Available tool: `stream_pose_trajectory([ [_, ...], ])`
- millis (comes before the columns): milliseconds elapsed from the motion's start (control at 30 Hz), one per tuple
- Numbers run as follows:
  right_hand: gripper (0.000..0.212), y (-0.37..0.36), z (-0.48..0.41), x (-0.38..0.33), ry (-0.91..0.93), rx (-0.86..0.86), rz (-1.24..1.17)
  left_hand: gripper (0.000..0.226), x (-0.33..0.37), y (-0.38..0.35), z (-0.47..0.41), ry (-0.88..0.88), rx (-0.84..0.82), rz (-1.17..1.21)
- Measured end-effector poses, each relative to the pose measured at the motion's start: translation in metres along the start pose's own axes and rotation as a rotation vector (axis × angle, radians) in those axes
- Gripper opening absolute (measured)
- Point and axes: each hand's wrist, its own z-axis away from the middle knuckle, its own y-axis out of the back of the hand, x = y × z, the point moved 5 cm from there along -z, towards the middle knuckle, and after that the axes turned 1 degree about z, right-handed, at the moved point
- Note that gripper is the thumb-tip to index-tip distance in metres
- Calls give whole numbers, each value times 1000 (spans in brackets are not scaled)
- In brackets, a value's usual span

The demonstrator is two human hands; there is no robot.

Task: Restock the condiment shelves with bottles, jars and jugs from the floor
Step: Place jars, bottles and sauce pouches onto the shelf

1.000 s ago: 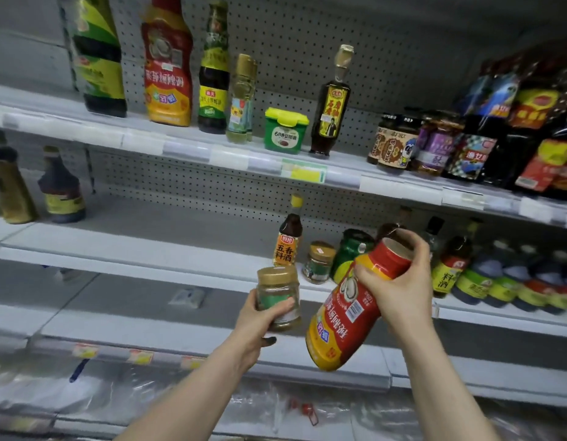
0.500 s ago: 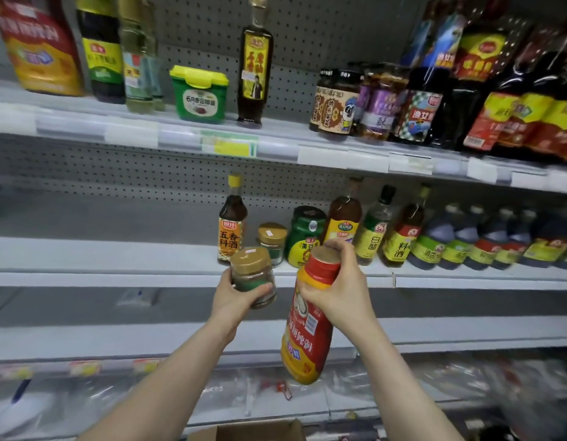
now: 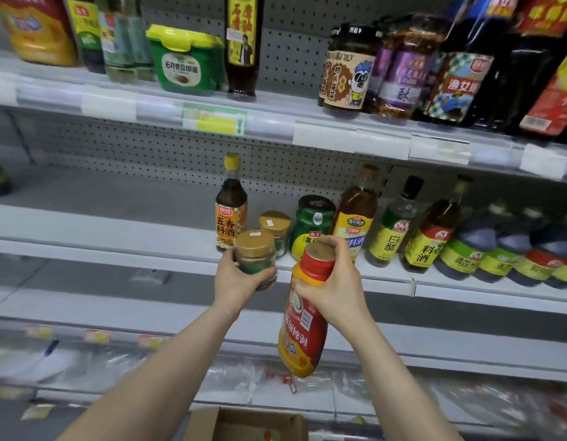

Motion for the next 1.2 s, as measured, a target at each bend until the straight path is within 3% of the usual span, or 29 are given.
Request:
stream_pose_trajectory([
  [200,75,-1,-8,9,-18,11,-2,95,7,-22,-11,-110,89,-83],
  [533,79,10,-17,21,-22,24,30,103,-1,-49,-26,-113,206,-161],
  [700,78,10,-19,29,-33,17,45,107,-6,-56,-43,-92,73,-158],
  [833,78,5,-18,34,-50,4,37,113,-24,-45,-45,-24,-149,-20],
  [900,77,0,-16,35,-59,-10,35,110,-29,-37,-49,11,-182,46],
  [1200,77,-16,-9,30,-53,-36,41,91,-16,-40,-34,-95,48,-206],
])
